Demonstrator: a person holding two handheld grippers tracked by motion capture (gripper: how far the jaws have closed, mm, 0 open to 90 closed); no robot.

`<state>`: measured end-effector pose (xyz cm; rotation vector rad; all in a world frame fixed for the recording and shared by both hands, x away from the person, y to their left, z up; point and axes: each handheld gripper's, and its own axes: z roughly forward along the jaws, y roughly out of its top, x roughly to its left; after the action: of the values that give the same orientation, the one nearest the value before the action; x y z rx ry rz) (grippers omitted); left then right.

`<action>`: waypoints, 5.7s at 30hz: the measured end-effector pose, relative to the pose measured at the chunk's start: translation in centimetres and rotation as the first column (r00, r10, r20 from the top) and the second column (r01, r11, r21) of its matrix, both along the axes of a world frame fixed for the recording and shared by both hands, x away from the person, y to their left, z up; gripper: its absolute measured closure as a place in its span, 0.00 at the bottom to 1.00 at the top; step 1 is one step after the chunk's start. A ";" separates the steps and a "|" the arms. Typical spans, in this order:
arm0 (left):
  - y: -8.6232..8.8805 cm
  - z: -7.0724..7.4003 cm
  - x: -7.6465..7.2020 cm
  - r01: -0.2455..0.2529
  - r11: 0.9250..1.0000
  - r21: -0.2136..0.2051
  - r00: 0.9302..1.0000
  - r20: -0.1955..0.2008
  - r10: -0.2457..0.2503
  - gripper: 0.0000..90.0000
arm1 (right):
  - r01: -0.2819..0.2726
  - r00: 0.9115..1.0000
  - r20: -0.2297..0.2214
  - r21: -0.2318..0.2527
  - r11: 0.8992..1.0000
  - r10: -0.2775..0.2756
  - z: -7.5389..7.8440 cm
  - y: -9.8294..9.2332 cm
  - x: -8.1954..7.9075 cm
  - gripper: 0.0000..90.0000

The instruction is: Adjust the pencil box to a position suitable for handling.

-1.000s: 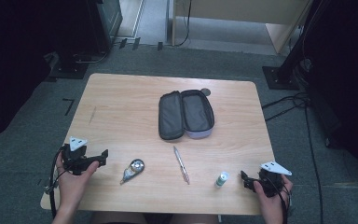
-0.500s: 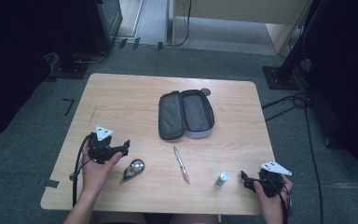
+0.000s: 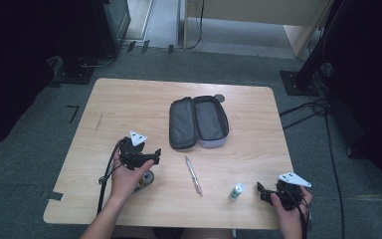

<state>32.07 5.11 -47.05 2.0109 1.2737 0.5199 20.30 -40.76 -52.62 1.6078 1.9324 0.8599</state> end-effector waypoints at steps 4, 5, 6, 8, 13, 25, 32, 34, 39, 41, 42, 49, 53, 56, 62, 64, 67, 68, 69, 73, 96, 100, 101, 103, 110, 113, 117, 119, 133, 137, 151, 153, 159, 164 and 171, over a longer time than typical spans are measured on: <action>-1.1 -0.2 0.4 0.014 1.000 -0.011 1.000 -0.016 -0.014 0.16 | 0.000 1.000 0.000 0.000 1.000 0.000 0.0 0.0 0.0 0.09; -1.5 -0.2 0.4 0.018 1.000 -0.009 1.000 -0.016 -0.018 0.16 | 0.001 1.000 0.000 0.000 1.000 -0.001 0.0 0.0 0.0 0.09; -1.8 -0.3 0.4 0.023 1.000 -0.013 1.000 -0.018 -0.023 0.16 | 0.000 1.000 0.000 0.000 1.000 0.000 0.0 0.0 0.0 0.09; -2.6 -0.4 0.4 0.034 0.999 -0.016 0.999 -0.022 -0.035 0.16 | 0.000 1.000 0.000 0.000 1.000 0.000 0.0 0.0 0.0 0.09; -3.9 -0.6 0.6 0.054 0.998 -0.017 0.998 -0.032 -0.055 0.18 | 0.001 1.000 0.000 0.001 1.000 -0.001 0.0 0.0 0.0 0.09; -7.3 -1.4 0.8 0.087 0.995 0.041 0.996 0.005 -0.087 0.37 | 0.002 1.000 0.000 0.004 1.000 -0.002 0.0 0.0 0.0 0.09; -8.9 -1.6 0.9 0.145 0.989 0.043 0.987 0.062 -0.147 0.63 | 0.000 1.000 0.000 0.003 1.000 0.000 0.0 0.0 0.0 0.09; -9.2 -1.6 0.9 0.156 0.987 0.034 0.986 0.058 -0.158 0.65 | 0.001 1.000 0.000 0.004 1.000 -0.001 0.0 0.0 0.0 0.09; -11.3 -1.7 1.4 0.149 0.986 0.077 0.985 0.071 -0.154 0.61 | 0.000 1.000 0.000 0.004 1.000 0.000 0.0 0.0 0.0 0.09; -11.7 -1.8 1.5 0.132 0.987 0.093 0.987 0.080 -0.140 0.59 | 0.000 1.000 0.000 0.004 1.000 0.000 0.0 0.0 0.0 0.09; -12.3 -1.8 1.8 0.120 0.986 0.117 0.987 0.091 -0.131 0.57 | 0.000 1.000 0.000 0.004 1.000 0.000 0.0 0.0 0.0 0.09; -14.0 -2.2 2.4 0.099 0.968 0.230 0.985 0.115 -0.128 0.50 | -0.005 1.000 0.001 0.009 1.000 0.005 0.0 -0.1 0.0 0.09; -14.0 -2.3 2.7 0.080 0.957 0.280 0.986 0.121 -0.118 0.56 | -0.007 1.000 0.001 0.010 1.000 0.007 0.0 -0.1 0.0 0.09; -13.3 -2.2 3.1 0.075 0.957 0.279 0.989 0.104 -0.108 0.58 | -0.007 1.000 0.001 0.010 1.000 0.007 0.0 -0.1 0.0 0.09; -11.2 -1.7 4.3 0.022 0.965 0.260 0.995 0.089 -0.047 0.59 | -0.007 1.000 0.000 0.007 1.000 0.007 0.0 0.0 0.0 0.09; -10.3 -1.6 4.8 0.015 0.970 0.243 0.998 0.062 -0.031 0.59 | -0.007 1.000 0.000 0.005 1.000 0.007 0.0 0.0 0.0 0.09; -9.3 -1.7 5.4 -0.011 0.971 0.239 0.999 0.053 -0.002 0.58 | -0.007 1.000 0.000 0.005 1.000 0.007 0.0 0.0 0.0 0.09; -9.3 -1.7 5.4 -0.011 0.971 0.239 0.999 0.053 -0.002 0.58 | -0.007 1.000 0.000 0.005 1.000 0.007 0.0 0.0 0.0 0.09; -8.6 -1.5 5.8 -0.026 0.972 0.236 0.999 0.050 0.015 0.58 | -0.007 1.000 0.000 0.005 1.000 0.007 0.0 0.0 0.0 0.09; -7.4 -1.4 6.8 -0.055 0.967 0.249 0.998 0.041 0.046 0.58 | -0.006 1.000 0.000 0.005 1.000 0.006 0.0 0.0 0.0 0.09; -4.9 0.6 7.0 -0.116 0.990 -0.079 0.990 -0.086 0.109 0.48 | -0.006 1.000 0.000 0.003 1.000 0.006 0.0 0.0 0.0 0.09; -6.2 -0.2 7.5 -0.142 0.987 -0.078 0.983 -0.129 0.131 0.43 | -0.007 1.000 0.001 0.010 1.000 0.007 0.0 -0.1 0.0 0.09; -6.3 -0.3 7.7 -0.154 0.985 -0.079 0.980 -0.138 0.142 0.41 | -0.008 1.000 0.001 0.009 1.000 0.008 0.0 -0.1 0.0 0.09; -6.5 -0.5 7.9 -0.165 0.983 -0.074 0.977 -0.152 0.152 0.39 | -0.009 1.000 0.001 0.010 1.000 0.009 0.0 -0.1 0.0 0.09; -7.0 -1.2 8.4 -0.185 0.983 0.006 0.970 -0.162 0.183 0.58 | -0.012 1.000 0.000 0.012 1.000 0.012 0.0 -0.1 0.0 0.09; -6.6 -1.2 8.6 -0.186 0.982 0.017 0.969 -0.163 0.186 0.70 | -0.013 1.000 0.000 0.010 1.000 0.013 0.0 -0.1 0.0 0.09; -5.2 -1.0 8.9 -0.184 0.983 0.019 0.969 -0.164 0.184 0.81 | -0.013 1.000 -0.001 0.008 1.000 0.013 0.0 0.0 0.0 0.09; -4.6 -0.9 9.0 -0.173 0.985 0.016 0.970 -0.171 0.173 0.86 | -0.013 1.000 0.001 0.006 1.000 0.013 0.0 0.0 0.0 0.09; -0.6 -0.3 9.2 -0.100 0.995 0.005 0.976 -0.196 0.099 1.00 | -0.014 1.000 0.001 0.001 1.000 0.014 0.0 0.0 0.0 0.09; 0.8 -0.3 9.1 -0.041 0.999 -0.016 0.980 -0.197 0.037 1.00 | -0.016 1.000 0.002 0.000 1.000 0.016 0.0 0.0 0.0 0.09; 1.5 -0.5 7.7 -0.105 0.994 -0.024 0.972 -0.214 0.098 0.58 | -0.016 1.000 0.002 -0.001 1.000 0.016 0.0 0.0 0.0 0.09; 1.3 -0.6 7.6 -0.101 0.995 -0.002 0.973 -0.210 0.098 0.64 | -0.015 1.000 0.002 0.000 1.000 0.015 0.0 0.0 0.0 0.09; 1.2 -1.0 7.7 -0.090 0.996 0.025 0.976 -0.197 0.093 0.95 | -0.015 1.000 0.002 -0.001 1.000 0.015 0.0 0.0 0.0 0.09; 1.3 -1.1 7.7 -0.063 0.998 0.018 0.981 -0.185 0.066 0.98 | -0.016 1.000 0.002 -0.001 1.000 0.016 0.0 0.0 0.0 0.09; 1.1 -1.2 7.5 -0.035 0.999 0.007 0.983 -0.179 0.036 0.99 | -0.015 1.000 0.002 -0.001 1.000 0.015 0.0 0.0 0.0 0.09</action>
<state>39.60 6.19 -48.23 2.0792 1.4186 0.3643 20.29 -40.77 -52.62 1.5930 1.9458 0.8666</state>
